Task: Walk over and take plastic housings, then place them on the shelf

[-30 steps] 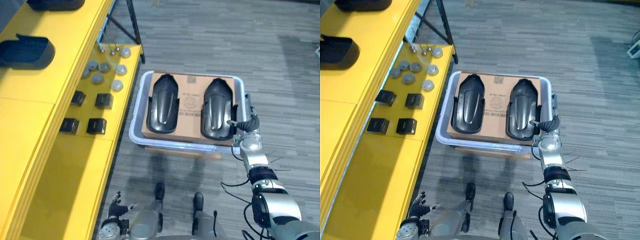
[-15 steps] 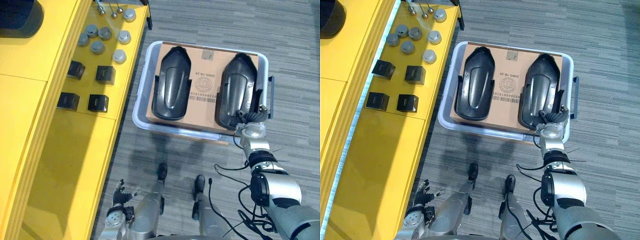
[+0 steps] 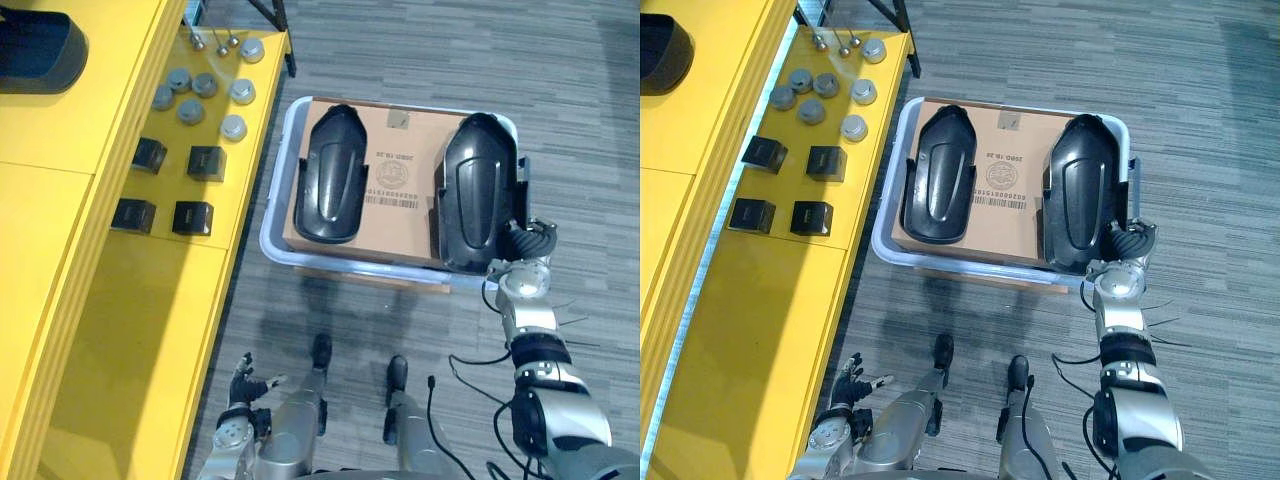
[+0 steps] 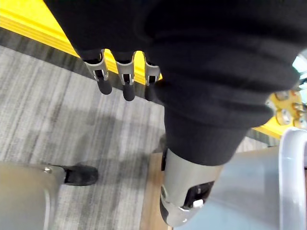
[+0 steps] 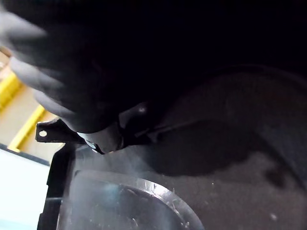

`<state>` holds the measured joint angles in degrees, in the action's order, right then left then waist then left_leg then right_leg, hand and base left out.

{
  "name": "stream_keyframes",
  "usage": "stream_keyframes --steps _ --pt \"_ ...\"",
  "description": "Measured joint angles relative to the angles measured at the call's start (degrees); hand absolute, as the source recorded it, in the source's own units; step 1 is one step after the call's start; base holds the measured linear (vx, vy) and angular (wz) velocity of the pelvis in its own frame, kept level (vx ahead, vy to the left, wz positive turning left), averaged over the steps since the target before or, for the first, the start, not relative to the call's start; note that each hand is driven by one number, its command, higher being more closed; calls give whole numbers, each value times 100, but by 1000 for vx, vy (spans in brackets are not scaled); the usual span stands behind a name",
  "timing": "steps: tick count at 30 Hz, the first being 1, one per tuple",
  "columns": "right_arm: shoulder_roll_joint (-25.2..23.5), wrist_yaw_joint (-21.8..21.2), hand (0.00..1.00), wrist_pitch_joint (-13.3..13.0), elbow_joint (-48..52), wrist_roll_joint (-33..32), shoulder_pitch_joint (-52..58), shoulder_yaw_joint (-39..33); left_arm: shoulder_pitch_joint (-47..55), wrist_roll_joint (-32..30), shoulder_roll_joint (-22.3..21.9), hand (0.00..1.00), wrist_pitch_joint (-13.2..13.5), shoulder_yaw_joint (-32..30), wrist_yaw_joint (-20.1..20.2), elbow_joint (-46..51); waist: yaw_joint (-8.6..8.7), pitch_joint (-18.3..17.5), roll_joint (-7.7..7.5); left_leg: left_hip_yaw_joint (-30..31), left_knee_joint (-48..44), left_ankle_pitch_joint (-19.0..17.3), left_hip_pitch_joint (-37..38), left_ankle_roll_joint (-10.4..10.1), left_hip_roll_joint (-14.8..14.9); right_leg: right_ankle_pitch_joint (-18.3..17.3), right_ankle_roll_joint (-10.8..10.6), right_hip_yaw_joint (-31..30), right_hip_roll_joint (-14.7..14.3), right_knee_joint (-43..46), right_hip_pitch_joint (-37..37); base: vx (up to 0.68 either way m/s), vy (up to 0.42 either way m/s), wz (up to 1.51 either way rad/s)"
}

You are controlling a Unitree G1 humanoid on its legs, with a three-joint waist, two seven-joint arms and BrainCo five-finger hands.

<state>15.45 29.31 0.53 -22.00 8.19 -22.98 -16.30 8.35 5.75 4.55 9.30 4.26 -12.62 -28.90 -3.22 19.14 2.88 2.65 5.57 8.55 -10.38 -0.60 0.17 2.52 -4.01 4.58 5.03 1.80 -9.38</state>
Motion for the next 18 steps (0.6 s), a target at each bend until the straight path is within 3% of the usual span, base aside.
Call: stream_keyframes --steps 5,10,13,18 --pt "-320 96 100 -14 1224 630 620 -117 234 -87 -13 0 0 -1 -3 1506 102 -480 -132 19 1 -36 49 -22 7 0 -2 28 -5 -84 93 25 -12 2" --pt "-725 136 100 -13 2441 1515 898 103 159 -84 -382 0 59 11 -179 3493 122 -704 -157 84 1 -28 243 -9 -6 -6 -7 122 6 -114 333 27 -15 8" --pt "-917 70 100 -11 2835 1895 972 531 95 -86 -437 0 131 66 -379 4172 204 -857 -161 129 8 -27 320 -9 -13 -21 -4 170 10 -123 438 -1 -9 10" --pt "-1162 -25 100 -13 3189 2196 979 1231 -166 -89 -436 0 139 333 -546 4504 217 -1049 -156 120 36 -46 421 -36 -12 -22 -4 163 11 -121 535 -14 -4 0"
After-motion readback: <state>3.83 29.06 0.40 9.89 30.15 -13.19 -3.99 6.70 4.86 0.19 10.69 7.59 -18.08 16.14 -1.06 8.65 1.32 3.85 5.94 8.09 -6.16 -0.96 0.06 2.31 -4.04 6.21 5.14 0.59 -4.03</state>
